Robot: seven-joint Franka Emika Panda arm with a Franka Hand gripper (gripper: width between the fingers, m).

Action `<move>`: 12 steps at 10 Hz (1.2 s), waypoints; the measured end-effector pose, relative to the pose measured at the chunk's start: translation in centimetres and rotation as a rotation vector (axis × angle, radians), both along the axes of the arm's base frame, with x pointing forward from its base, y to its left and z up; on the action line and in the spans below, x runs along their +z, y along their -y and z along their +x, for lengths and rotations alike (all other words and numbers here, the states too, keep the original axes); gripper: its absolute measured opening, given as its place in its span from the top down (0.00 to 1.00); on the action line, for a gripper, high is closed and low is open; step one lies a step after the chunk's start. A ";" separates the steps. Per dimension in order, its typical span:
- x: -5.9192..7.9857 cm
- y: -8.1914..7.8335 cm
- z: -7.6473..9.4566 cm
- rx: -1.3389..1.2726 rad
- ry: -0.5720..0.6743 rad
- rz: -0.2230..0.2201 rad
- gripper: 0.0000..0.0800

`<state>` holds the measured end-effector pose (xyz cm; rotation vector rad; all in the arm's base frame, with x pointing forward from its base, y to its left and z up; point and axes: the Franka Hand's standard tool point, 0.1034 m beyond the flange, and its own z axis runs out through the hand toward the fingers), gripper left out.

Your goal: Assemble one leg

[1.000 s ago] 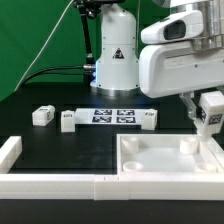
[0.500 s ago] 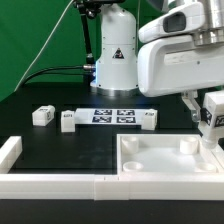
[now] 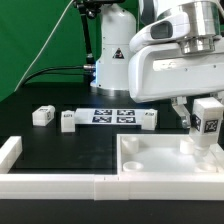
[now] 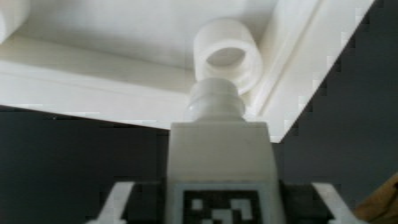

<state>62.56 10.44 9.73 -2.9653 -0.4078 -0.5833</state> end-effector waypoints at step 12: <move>-3.1 -1.2 -0.9 0.015 -0.024 0.004 0.64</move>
Offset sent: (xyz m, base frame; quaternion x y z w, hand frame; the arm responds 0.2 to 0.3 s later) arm 0.0019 0.0085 -0.0106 -0.0049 0.0115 0.0067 0.9999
